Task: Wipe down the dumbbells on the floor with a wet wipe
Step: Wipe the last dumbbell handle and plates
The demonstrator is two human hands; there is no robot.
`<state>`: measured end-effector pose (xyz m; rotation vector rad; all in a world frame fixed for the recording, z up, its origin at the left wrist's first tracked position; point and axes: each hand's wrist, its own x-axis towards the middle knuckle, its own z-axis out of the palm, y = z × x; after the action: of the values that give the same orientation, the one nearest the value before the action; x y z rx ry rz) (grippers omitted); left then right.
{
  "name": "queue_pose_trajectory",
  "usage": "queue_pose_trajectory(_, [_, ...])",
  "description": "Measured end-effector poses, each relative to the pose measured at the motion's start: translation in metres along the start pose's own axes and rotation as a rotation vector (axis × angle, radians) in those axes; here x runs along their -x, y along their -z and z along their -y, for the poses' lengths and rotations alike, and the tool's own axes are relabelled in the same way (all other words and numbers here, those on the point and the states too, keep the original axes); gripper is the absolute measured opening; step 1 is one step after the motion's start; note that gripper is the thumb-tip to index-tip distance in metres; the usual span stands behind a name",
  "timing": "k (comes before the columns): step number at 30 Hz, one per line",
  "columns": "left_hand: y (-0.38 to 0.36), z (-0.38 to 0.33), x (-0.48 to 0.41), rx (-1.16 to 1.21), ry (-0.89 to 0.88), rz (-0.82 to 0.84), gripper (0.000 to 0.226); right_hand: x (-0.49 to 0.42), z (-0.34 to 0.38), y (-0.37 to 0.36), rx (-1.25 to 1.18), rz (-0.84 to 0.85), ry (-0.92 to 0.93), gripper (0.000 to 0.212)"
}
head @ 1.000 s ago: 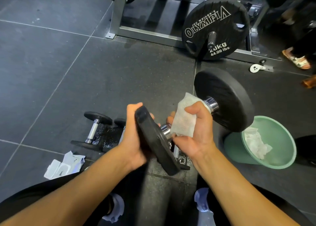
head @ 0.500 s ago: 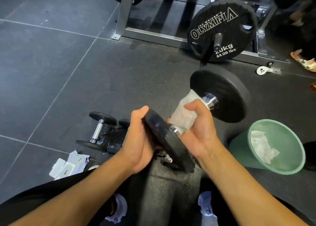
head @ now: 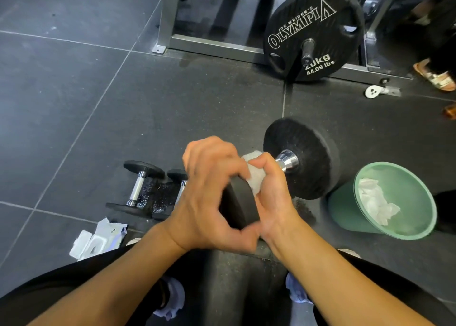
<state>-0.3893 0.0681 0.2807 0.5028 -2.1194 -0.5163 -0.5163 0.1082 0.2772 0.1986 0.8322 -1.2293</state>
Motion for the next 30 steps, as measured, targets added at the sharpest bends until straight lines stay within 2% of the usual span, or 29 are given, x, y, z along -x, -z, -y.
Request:
queue_pose_trajectory(2, [0.005,0.009,0.001,0.223,0.358,-0.022,0.050,-0.001,-0.003,-0.003,0.001,-0.016,0.046,0.050])
queue_pose_trajectory(3, [0.007,0.008,0.000,0.412,0.543,-0.036,0.045,0.001,-0.003,-0.005,0.006,-0.013,0.060,0.051])
queue_pose_trajectory(4, [0.006,0.004,-0.003,0.632,0.714,-0.073,0.038,0.003,-0.003,-0.006,0.008,-0.008,0.074,0.046])
queue_pose_trajectory(6, [0.006,-0.007,-0.013,1.016,1.038,-0.255,0.021,0.003,0.000,0.000,0.019,0.042,0.095,0.033])
queue_pose_trajectory(7, [0.005,-0.009,-0.015,1.130,1.197,-0.291,0.033,0.004,0.001,0.002,0.026,0.081,0.112,0.039])
queue_pose_trajectory(8, [0.006,-0.009,-0.014,1.188,1.338,-0.253,0.051,0.006,0.002,-0.001,0.034,0.100,0.123,0.041])
queue_pose_trajectory(10, [0.007,-0.005,-0.005,1.284,1.517,-0.135,0.064,0.007,0.005,-0.003,0.053,0.123,0.116,0.019])
queue_pose_trajectory(11, [0.006,-0.002,0.000,1.323,1.605,-0.093,0.067,0.005,0.006,-0.002,0.062,0.120,0.112,0.022])
queue_pose_trajectory(13, [0.004,0.002,0.011,1.362,1.702,-0.070,0.078,-0.001,0.005,0.001,0.095,0.057,0.075,0.051])
queue_pose_trajectory(14, [0.003,0.003,0.013,1.355,1.730,-0.089,0.081,0.000,0.005,-0.002,0.102,0.035,0.053,0.060])
queue_pose_trajectory(15, [0.001,0.004,0.014,1.345,1.737,-0.101,0.083,-0.001,0.006,-0.002,0.106,0.035,0.051,0.058])
queue_pose_trajectory(17, [0.003,0.004,0.010,1.346,1.664,-0.105,0.078,-0.001,0.009,-0.001,0.136,0.032,0.036,0.036])
queue_pose_trajectory(19, [0.006,0.003,0.004,1.304,1.484,-0.121,0.060,0.001,0.013,-0.002,0.135,-0.021,0.037,0.022])
queue_pose_trajectory(20, [0.006,0.001,0.001,1.268,1.392,-0.137,0.048,-0.001,0.016,0.001,0.145,-0.072,0.060,0.021])
queue_pose_trajectory(22, [0.006,-0.003,-0.007,1.135,1.190,-0.225,0.023,-0.003,0.019,0.001,0.179,-0.127,0.061,0.038])
queue_pose_trajectory(24, [0.009,-0.004,-0.008,0.886,0.910,-0.163,0.032,-0.005,0.018,0.000,0.165,-0.112,0.001,0.060])
queue_pose_trajectory(25, [0.010,-0.002,-0.006,0.670,0.737,-0.091,0.038,-0.006,0.017,0.000,0.167,-0.105,-0.021,0.063])
queue_pose_trajectory(27, [0.013,-0.002,-0.003,0.163,0.350,0.015,0.050,-0.008,0.017,0.001,0.157,-0.083,-0.042,0.054])
queue_pose_trajectory(28, [0.012,-0.004,-0.002,-0.009,0.170,0.052,0.056,-0.008,0.018,0.002,0.157,-0.061,-0.056,0.045])
queue_pose_trajectory(30, [0.006,-0.012,0.001,-0.196,-0.116,0.105,0.058,-0.005,0.017,0.000,0.151,-0.002,-0.114,0.026])
